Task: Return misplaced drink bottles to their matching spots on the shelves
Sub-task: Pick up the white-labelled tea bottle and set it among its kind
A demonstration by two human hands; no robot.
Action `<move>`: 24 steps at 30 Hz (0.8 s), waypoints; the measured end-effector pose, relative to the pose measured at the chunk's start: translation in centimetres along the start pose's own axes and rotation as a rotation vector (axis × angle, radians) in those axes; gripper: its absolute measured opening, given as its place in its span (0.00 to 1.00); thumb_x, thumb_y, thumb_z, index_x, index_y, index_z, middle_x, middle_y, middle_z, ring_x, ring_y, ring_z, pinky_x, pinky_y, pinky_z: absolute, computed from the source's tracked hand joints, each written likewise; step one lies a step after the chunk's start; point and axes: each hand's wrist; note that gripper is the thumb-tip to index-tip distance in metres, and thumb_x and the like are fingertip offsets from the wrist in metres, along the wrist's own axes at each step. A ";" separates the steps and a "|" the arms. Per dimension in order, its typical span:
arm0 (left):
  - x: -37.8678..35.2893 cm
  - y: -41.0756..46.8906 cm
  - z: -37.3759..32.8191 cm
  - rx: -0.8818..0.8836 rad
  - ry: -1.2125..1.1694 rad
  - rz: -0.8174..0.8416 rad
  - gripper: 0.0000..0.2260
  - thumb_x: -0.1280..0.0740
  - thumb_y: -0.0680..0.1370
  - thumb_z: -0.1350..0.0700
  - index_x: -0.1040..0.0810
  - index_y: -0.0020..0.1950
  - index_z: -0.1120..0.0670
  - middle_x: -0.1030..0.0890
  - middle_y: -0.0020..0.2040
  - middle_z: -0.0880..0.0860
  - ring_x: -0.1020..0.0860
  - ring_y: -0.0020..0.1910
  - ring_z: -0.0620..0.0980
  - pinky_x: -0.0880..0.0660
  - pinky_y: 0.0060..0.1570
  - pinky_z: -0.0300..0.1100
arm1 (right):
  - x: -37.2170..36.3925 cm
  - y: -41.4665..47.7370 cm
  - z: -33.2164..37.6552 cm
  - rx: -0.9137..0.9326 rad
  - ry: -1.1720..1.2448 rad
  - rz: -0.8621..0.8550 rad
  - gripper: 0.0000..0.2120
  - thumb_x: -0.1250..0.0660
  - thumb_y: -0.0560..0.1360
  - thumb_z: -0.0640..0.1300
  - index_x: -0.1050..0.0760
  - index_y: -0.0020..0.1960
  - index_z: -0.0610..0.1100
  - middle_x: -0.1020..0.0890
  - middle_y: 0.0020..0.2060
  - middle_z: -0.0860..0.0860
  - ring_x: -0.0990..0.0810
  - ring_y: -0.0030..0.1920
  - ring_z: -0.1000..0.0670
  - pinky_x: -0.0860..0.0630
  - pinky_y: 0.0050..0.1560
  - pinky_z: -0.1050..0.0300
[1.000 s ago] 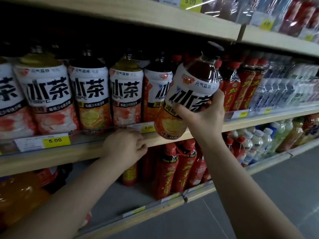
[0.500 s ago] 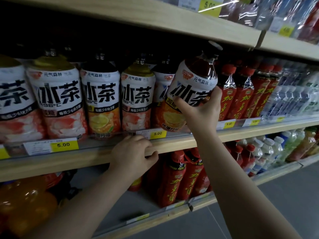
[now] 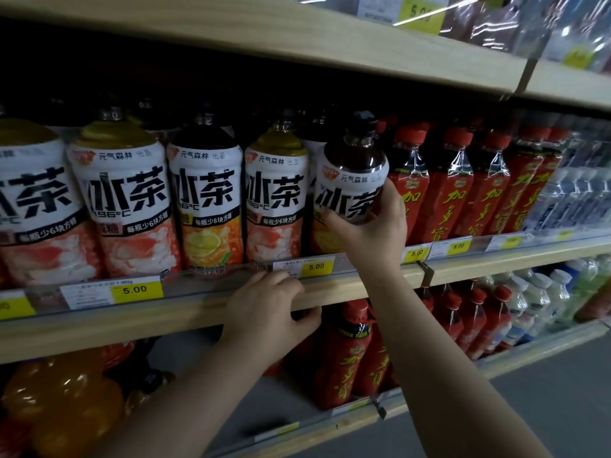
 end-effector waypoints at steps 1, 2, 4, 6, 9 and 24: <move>-0.1 -0.1 0.0 -0.003 0.005 -0.005 0.15 0.31 0.64 0.39 0.17 0.40 0.49 0.19 0.38 0.44 0.21 0.40 0.49 0.28 0.32 0.39 | -0.3 -0.1 0.0 0.025 -0.023 -0.003 0.41 0.22 0.60 0.55 0.33 0.69 0.48 0.28 0.59 0.53 0.30 0.60 0.54 0.31 0.49 0.68; -0.2 -0.1 0.0 -0.005 0.008 -0.009 0.16 0.32 0.64 0.38 0.17 0.39 0.49 0.19 0.38 0.44 0.21 0.39 0.49 0.28 0.32 0.39 | -0.5 -0.2 0.0 0.043 -0.038 -0.006 0.43 0.22 0.60 0.55 0.34 0.71 0.48 0.30 0.59 0.52 0.32 0.59 0.54 0.35 0.47 0.72; -0.3 -0.3 0.0 -0.009 0.013 -0.021 0.18 0.35 0.64 0.37 0.17 0.39 0.49 0.19 0.38 0.44 0.21 0.39 0.49 0.27 0.31 0.39 | -0.7 -0.2 0.1 0.041 -0.057 -0.010 0.46 0.23 0.62 0.55 0.39 0.74 0.49 0.30 0.59 0.50 0.33 0.56 0.56 0.38 0.44 0.72; -0.4 -0.2 0.0 -0.012 0.020 -0.031 0.19 0.36 0.65 0.36 0.17 0.39 0.49 0.19 0.38 0.44 0.21 0.39 0.49 0.28 0.31 0.38 | -0.8 0.0 0.1 0.028 -0.069 -0.027 0.46 0.23 0.63 0.54 0.42 0.75 0.50 0.29 0.60 0.49 0.35 0.55 0.58 0.36 0.43 0.68; -0.4 -0.3 0.1 -0.014 0.015 -0.028 0.19 0.37 0.66 0.37 0.17 0.39 0.50 0.19 0.38 0.45 0.21 0.39 0.49 0.27 0.31 0.39 | -1.4 -0.1 0.3 0.076 -0.155 -0.073 0.45 0.23 0.65 0.53 0.41 0.75 0.47 0.29 0.62 0.44 0.31 0.60 0.48 0.28 0.45 0.55; -0.1 -0.5 0.7 -0.056 -0.003 0.041 0.12 0.29 0.68 0.49 0.17 0.47 0.53 0.19 0.44 0.49 0.22 0.46 0.53 0.28 0.39 0.41 | 0.5 -7.0 -1.4 0.202 -0.086 -0.056 0.16 0.34 0.75 0.40 0.28 0.61 0.36 0.24 0.54 0.43 0.25 0.56 0.45 0.27 0.56 0.55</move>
Point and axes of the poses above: each hand's wrist, its own y-axis towards the middle knuckle, its own x-axis out of the back of the hand, z = x × y
